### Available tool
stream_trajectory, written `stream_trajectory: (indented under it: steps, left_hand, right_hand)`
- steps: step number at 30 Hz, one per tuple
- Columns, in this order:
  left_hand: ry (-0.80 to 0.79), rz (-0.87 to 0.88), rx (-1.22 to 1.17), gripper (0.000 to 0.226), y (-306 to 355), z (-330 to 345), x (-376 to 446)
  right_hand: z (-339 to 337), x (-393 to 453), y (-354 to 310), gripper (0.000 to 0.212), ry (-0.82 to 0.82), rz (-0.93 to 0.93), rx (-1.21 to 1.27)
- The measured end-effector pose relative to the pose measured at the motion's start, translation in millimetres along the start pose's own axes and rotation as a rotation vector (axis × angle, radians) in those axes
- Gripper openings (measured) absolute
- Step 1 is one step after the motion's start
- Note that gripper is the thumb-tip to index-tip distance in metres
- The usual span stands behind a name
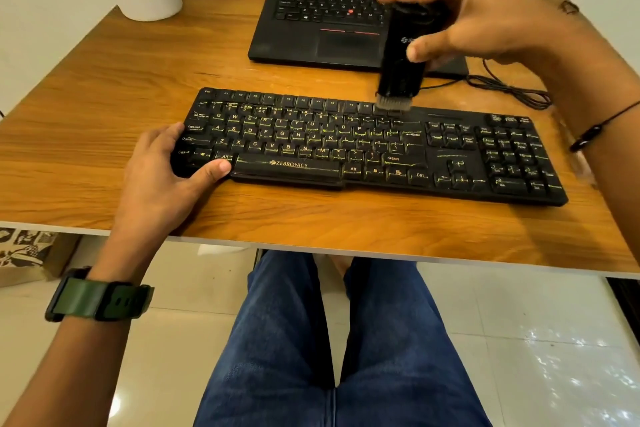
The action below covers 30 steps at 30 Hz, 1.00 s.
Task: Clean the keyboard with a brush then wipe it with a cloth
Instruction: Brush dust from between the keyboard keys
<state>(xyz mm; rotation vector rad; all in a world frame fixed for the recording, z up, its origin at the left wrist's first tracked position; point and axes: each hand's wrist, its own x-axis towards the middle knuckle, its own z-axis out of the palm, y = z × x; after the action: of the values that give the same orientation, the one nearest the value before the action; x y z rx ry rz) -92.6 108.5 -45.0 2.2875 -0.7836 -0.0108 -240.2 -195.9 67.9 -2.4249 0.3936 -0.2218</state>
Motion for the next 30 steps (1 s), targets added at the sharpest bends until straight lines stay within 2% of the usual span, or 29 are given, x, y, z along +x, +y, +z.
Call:
stream_trajectory:
  steps: [4, 8, 14, 17, 21, 26, 30]
  left_hand:
    - [-0.003, -0.002, -0.004, 0.078, 1.1, -0.3, 0.0]
    - [-0.011, -0.004, 0.0, 0.078, 2.7, -1.1, -0.8]
    - [-0.016, -0.016, -0.002, 0.079, 2.1, -1.9, 0.0]
    - [-0.018, -0.017, 0.0, 0.08, 0.8, -1.3, 0.4]
    - [-0.01, -0.019, -0.013, 0.079, -0.1, 0.5, 1.1]
    - [-0.006, -0.017, -0.023, 0.078, 0.6, -1.0, 1.0]
    - [-0.01, -0.018, -0.031, 0.077, 0.5, -0.1, 0.8]
  right_hand:
    - [-0.9, -0.3, 6.0, 0.066, -0.033, 0.042, -0.039]
    - [18.2, 18.4, -11.6, 0.066, -0.088, -0.035, -0.105]
    - [43.6, 44.6, -27.1, 0.064, -0.032, -0.098, 0.071]
    - [24.4, 37.3, -21.5, 0.065, -0.008, -0.056, 0.011]
    - [5.1, 25.4, -12.7, 0.065, -0.059, 0.039, -0.097]
    - [35.4, 43.0, -28.2, 0.064, -0.101, -0.013, -0.127]
    - [55.2, 62.5, -46.6, 0.063, -0.088, -0.043, -0.055]
